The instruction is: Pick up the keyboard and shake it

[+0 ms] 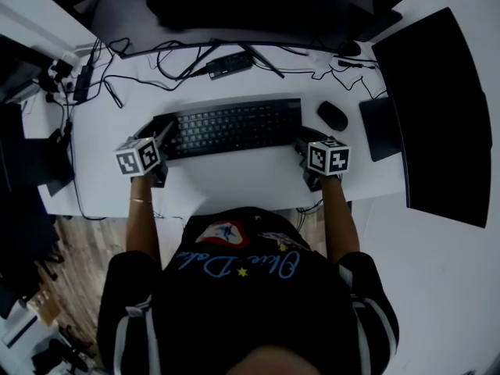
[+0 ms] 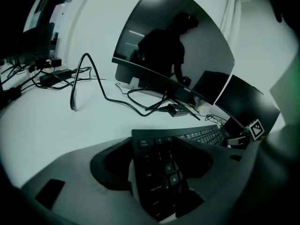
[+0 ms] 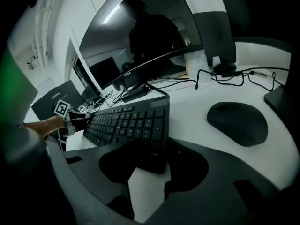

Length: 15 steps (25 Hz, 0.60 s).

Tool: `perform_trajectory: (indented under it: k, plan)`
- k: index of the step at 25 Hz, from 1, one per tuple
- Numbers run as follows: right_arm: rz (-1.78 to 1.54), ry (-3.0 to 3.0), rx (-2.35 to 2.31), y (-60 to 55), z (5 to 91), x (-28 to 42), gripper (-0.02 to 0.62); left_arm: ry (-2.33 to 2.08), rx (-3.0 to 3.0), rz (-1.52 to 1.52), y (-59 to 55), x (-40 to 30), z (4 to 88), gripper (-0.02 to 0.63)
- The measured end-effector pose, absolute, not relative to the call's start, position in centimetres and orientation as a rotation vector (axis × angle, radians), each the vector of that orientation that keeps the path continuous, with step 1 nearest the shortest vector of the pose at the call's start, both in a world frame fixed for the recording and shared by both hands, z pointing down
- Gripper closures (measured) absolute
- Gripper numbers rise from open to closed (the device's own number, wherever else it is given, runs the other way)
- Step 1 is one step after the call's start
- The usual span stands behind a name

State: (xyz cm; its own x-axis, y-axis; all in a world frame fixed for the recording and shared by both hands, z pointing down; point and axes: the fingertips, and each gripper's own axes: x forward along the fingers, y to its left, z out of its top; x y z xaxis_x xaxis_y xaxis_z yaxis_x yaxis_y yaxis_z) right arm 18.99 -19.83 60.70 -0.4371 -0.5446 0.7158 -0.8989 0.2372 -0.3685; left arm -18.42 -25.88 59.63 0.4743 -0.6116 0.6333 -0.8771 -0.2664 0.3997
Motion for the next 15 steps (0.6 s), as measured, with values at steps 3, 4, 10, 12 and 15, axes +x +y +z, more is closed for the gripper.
perform_trajectory:
  k: [3,4,10,12,15]
  plan:
    - [1.021,-2.083,1.342,-19.6,60.2,19.0,0.438,-1.258,2.010,0.437,-25.6,-18.6,58.6,0.353]
    - [1.004,-2.088,1.352,-19.5,59.9,19.1,0.452,-1.268,2.016,0.423,-25.5,-18.6,58.1,0.357]
    - [0.875,-2.159,1.395,-19.5,57.4,19.1,0.462,-1.315,2.067,0.350,-24.9,-19.1,55.5,0.365]
    - [0.822,-2.180,1.406,-19.7,56.5,19.1,0.462,-1.336,2.094,0.323,-25.0,-19.2,54.3,0.371]
    - [0.735,-2.223,1.437,-20.1,54.7,19.1,0.462,-1.358,2.151,0.281,-25.1,-19.1,52.1,0.371]
